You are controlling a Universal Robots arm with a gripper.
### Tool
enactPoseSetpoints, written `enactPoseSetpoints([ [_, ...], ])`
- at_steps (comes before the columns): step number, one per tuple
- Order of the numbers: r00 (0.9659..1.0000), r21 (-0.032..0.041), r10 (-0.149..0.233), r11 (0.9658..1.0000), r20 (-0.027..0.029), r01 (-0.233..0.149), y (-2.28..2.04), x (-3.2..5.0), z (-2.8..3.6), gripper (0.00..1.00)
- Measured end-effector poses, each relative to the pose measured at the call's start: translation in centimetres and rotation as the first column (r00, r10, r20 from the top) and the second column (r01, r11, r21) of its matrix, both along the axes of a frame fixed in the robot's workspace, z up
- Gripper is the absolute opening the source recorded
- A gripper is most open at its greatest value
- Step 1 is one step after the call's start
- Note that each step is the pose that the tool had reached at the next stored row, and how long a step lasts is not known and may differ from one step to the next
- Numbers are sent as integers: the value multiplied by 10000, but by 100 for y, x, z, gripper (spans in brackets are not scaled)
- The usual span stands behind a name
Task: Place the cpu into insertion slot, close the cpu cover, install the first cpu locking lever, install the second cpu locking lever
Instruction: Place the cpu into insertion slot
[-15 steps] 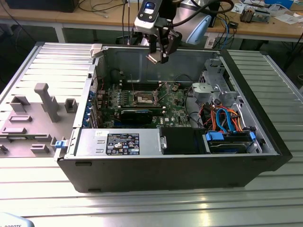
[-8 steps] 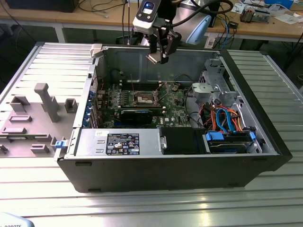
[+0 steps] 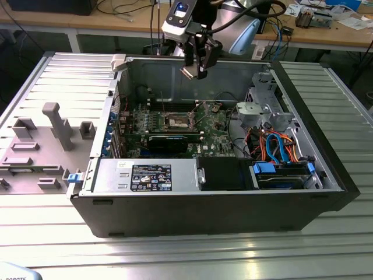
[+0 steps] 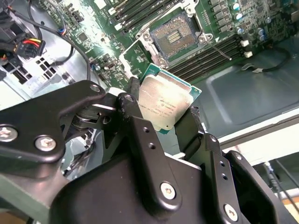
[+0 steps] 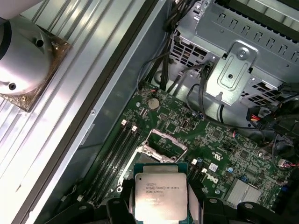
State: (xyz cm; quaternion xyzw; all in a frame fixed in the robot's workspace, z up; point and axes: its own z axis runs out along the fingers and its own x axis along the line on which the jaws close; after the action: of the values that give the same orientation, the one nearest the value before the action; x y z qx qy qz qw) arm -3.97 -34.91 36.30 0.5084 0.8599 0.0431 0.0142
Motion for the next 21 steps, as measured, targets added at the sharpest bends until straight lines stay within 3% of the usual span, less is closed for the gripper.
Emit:
enactPoseSetpoints([
  [6,9957,1,-928,9957,0,928,0,-1,-22,54],
  [9,9915,0,-1301,9915,0,1301,0,-1,-25,54],
  [17,9891,2,-1475,9891,0,1475,0,-1,-28,54],
  [19,9868,1,-1618,9868,0,1618,0,-1,-34,54],
  [21,9817,0,-1904,9817,0,1904,0,-1,-48,54],
])
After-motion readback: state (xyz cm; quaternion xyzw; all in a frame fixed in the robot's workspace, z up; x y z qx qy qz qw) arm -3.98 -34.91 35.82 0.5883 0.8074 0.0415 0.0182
